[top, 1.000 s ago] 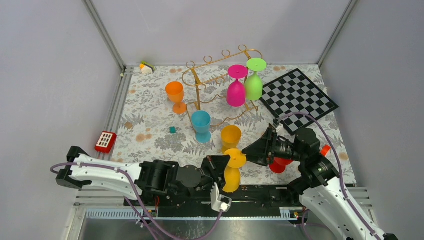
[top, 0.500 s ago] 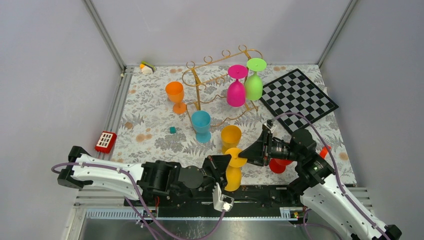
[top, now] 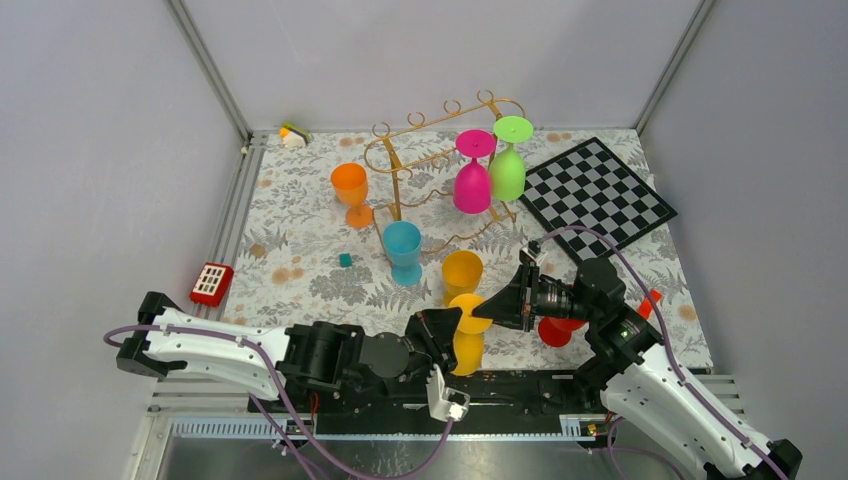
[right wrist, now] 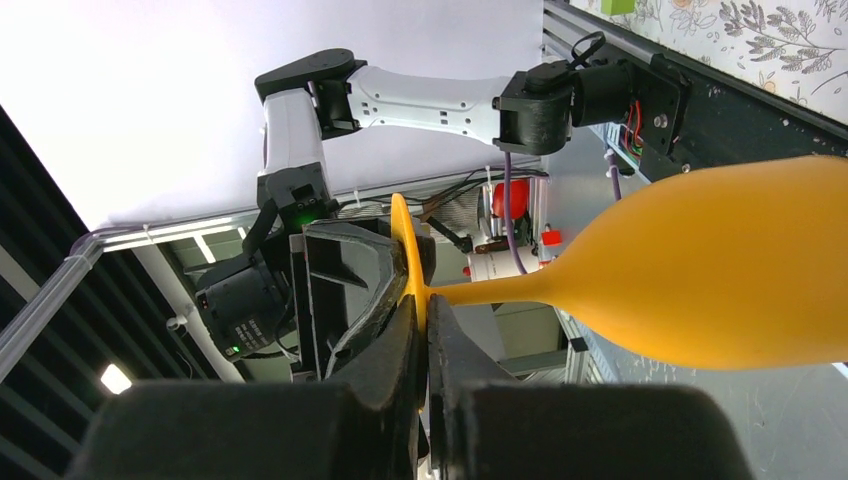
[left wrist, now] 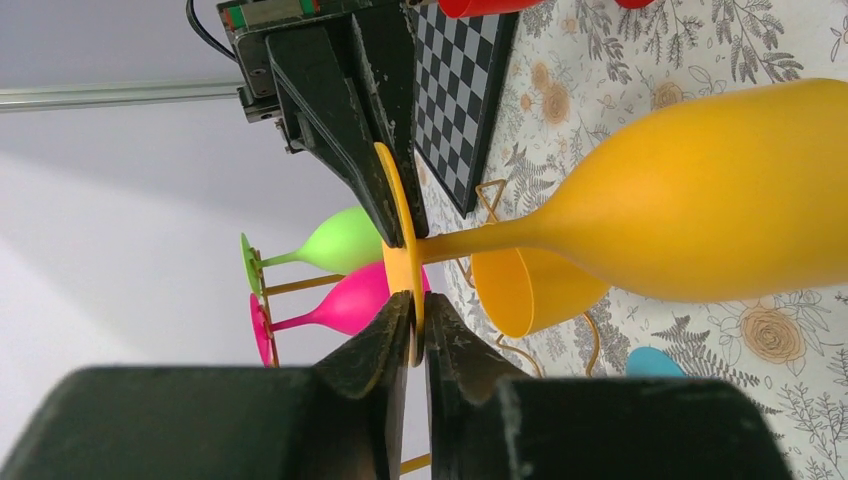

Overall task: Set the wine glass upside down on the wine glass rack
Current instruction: Turn the wine glass upside down at the wine rack.

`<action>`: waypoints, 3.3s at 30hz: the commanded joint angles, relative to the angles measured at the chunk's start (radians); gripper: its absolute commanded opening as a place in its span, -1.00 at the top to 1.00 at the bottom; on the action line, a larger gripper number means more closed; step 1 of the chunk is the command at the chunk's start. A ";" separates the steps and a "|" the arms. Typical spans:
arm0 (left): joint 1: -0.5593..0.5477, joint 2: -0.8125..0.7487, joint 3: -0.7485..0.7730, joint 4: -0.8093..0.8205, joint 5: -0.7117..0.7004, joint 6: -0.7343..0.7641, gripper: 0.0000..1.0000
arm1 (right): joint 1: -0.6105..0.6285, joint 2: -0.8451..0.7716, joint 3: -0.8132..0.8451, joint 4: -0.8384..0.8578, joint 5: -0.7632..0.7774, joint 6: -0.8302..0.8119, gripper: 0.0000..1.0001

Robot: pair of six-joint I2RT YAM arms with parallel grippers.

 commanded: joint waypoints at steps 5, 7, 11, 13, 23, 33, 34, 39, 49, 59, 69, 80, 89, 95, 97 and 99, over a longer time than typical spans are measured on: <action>-0.008 -0.009 0.009 0.106 -0.036 -0.076 -0.26 | 0.013 0.010 -0.006 0.032 0.003 -0.055 1.00; -0.008 -0.008 0.005 0.112 -0.039 -0.087 -0.62 | 0.013 0.008 -0.002 0.018 0.007 -0.064 1.00; -0.008 0.001 0.000 0.121 -0.058 -0.093 -0.98 | 0.013 0.000 0.004 0.008 0.016 -0.077 1.00; -0.008 0.004 -0.003 0.121 -0.068 -0.110 -0.98 | 0.012 -0.001 0.004 -0.017 0.016 -0.080 1.00; -0.007 -0.047 -0.049 0.114 -0.106 -0.282 -0.98 | 0.012 -0.023 0.039 -0.156 0.064 -0.176 1.00; -0.005 -0.127 -0.172 0.135 -0.166 -0.632 -0.98 | 0.012 -0.057 0.141 -0.341 0.202 -0.286 1.00; -0.003 -0.130 -0.176 0.135 -0.177 -0.694 -0.98 | 0.012 -0.058 0.156 -0.365 0.215 -0.303 1.00; -0.002 -0.112 -0.174 0.109 -0.217 -0.864 -0.98 | 0.011 -0.061 0.216 -0.465 0.257 -0.370 1.00; 0.076 0.051 -0.021 -0.121 -0.271 -1.268 -0.98 | 0.012 -0.098 0.238 -0.540 0.304 -0.397 1.00; 0.270 0.121 0.090 -0.318 -0.107 -1.534 -0.98 | 0.013 -0.098 0.286 -0.616 0.380 -0.446 1.00; 0.499 -0.067 -0.015 -0.328 0.042 -1.713 -0.98 | 0.012 -0.136 0.297 -0.654 0.455 -0.445 1.00; 0.827 -0.244 -0.068 -0.352 0.292 -1.758 -0.98 | 0.013 -0.093 0.307 -0.658 0.387 -0.460 1.00; 1.097 -0.243 -0.042 -0.408 0.435 -1.726 -0.97 | 0.012 -0.032 0.375 -0.758 0.374 -0.533 1.00; 1.312 -0.243 -0.039 -0.426 0.539 -1.679 -0.97 | 0.013 0.035 0.442 -0.909 0.414 -0.621 1.00; 1.365 -0.241 -0.040 -0.427 0.545 -1.663 -0.98 | 0.012 0.049 0.466 -0.964 0.448 -0.670 1.00; 1.395 -0.241 -0.042 -0.428 0.518 -1.650 -0.98 | 0.013 0.049 0.477 -0.984 0.474 -0.715 1.00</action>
